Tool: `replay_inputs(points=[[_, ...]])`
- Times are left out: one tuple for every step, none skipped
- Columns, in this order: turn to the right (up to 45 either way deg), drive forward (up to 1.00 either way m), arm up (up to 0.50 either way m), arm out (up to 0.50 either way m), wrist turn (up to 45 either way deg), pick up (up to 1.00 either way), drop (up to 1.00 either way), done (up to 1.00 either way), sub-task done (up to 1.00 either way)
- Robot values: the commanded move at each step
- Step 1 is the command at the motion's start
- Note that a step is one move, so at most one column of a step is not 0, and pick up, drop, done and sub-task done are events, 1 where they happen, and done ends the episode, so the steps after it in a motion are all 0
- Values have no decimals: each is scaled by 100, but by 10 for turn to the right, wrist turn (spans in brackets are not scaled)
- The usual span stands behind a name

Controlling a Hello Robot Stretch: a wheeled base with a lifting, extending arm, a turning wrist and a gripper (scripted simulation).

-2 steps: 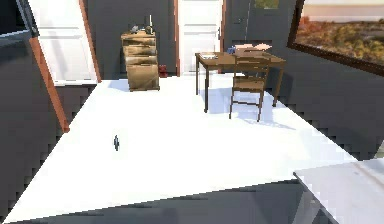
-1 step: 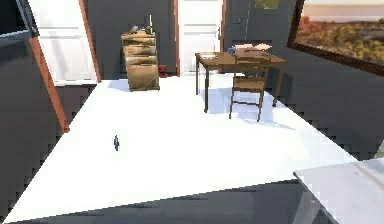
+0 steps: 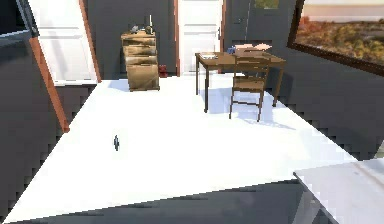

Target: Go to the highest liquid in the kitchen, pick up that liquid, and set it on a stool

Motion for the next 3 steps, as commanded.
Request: replay_inputs(points=[[0,0,0,0,450,0,0,0,0],[0,0,0,0,450,0,0,0,0],[0,0,0,0,30,0,0,0,0]])
